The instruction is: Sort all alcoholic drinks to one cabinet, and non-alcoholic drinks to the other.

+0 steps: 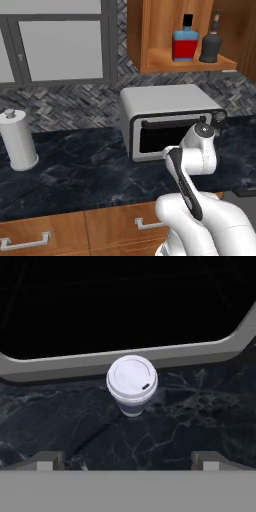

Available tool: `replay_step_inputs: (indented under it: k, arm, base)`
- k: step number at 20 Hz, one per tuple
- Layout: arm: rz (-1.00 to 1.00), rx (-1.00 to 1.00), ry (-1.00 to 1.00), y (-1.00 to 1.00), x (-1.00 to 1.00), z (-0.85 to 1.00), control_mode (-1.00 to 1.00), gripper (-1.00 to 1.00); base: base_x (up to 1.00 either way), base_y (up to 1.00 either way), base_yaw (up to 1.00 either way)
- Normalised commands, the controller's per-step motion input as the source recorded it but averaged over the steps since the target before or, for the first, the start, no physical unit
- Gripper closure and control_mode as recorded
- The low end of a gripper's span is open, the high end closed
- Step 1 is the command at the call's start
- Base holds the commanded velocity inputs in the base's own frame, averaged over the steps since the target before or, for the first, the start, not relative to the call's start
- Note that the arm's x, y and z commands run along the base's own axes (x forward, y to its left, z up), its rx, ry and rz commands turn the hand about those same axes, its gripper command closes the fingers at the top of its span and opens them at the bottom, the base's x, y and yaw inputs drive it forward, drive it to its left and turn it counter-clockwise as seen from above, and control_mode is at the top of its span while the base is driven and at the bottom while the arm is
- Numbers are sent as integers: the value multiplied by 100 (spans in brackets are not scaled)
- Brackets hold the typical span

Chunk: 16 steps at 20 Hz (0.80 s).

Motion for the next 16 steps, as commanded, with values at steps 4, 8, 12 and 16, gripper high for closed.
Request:
replay_step_inputs:
  k: [4,8,12,16]
  arm:
    - [0,0,0,0,29,-35,-100,-100]
    - [0,0,0,0,20,-44,-100,-100]
    - [0,0,-2,0,14,-47,-100,-100]
    - [0,0,-7,0,8,-46,-100,-100]
  base:
    - [0,0,0]
    - [0,0,0]
    - [0,0,0]
    - [0,0,0]
